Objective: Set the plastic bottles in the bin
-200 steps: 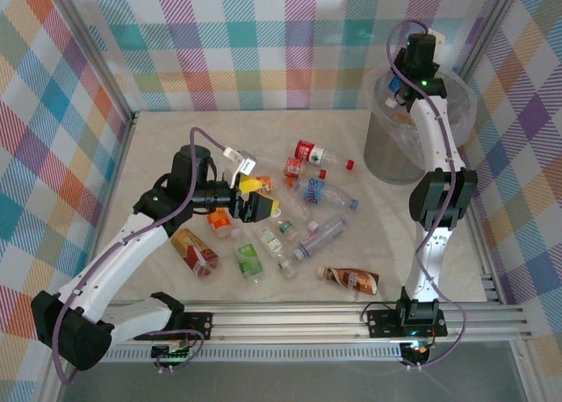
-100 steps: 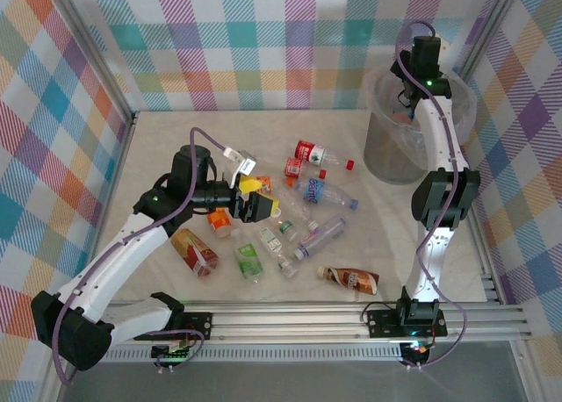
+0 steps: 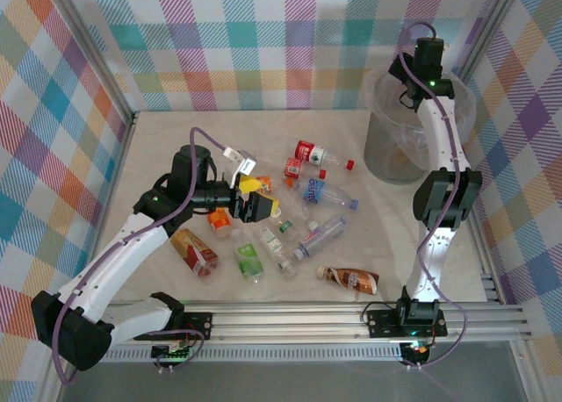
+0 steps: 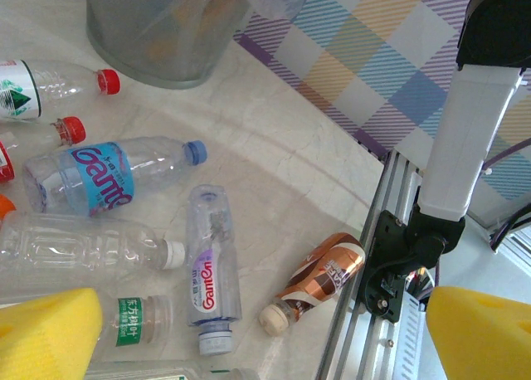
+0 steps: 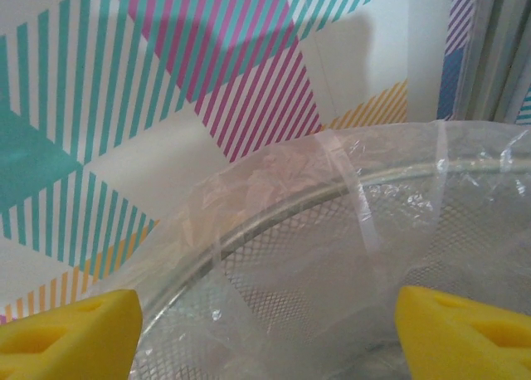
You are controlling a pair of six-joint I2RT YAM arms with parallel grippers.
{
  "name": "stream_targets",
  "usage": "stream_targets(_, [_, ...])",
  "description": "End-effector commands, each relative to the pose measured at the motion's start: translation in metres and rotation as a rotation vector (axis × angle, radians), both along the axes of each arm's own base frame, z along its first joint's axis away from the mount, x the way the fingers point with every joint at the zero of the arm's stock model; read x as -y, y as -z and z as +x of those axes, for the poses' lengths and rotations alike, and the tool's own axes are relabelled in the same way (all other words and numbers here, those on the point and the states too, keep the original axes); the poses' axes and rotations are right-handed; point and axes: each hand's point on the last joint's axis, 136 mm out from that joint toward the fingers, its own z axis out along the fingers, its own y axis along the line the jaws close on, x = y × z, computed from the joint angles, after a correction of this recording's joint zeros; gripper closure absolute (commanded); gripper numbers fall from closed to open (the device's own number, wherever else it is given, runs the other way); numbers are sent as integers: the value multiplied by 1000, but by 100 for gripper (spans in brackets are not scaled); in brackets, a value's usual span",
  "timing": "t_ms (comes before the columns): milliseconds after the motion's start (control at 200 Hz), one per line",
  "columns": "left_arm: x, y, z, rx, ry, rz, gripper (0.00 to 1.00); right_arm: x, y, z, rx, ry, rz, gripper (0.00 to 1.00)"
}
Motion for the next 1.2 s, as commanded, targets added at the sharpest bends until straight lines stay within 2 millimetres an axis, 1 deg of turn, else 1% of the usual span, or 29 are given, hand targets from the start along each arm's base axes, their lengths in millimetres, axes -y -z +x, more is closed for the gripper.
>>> stream_targets(0, [3,-20,-6,56,30,-27,0,-6,-47,-16,89,-63,-26,20])
stream_targets(170, [3,-21,-6,62,27,-29,0,-13,-71,-35,125,-112,-46,19])
stream_targets(340, [3,-23,-7,65,27,-32,0,-25,-88,-59,127,-186,-48,18])
stream_targets(390, [2,-22,-7,64,26,-33,0,-29,-93,-68,122,-211,-46,17])
stream_targets(495, [3,-24,-8,67,28,-40,0,-40,-97,-88,95,-271,-26,17])
stream_targets(535, [2,-26,-8,69,29,-43,0,-45,-100,-98,93,-296,-19,17])
stream_targets(575, [2,-26,-8,69,28,-43,0,-49,-99,-107,81,-317,-10,17])
stream_targets(640, [2,-25,-8,69,27,-42,0,-54,-102,-124,78,-339,3,16])
stream_targets(850, [2,-30,-11,77,33,-55,0,-66,-90,-185,9,-372,69,16])
stream_targets(915, [2,-31,-12,80,35,-59,0,-71,-81,-205,-30,-386,96,16])
stream_targets(1025, [2,-33,-13,78,40,-67,0,-81,-58,-240,-107,-414,136,16])
stream_targets(1195, [3,-36,-15,78,44,-79,0,-91,-14,-290,-226,-418,217,16])
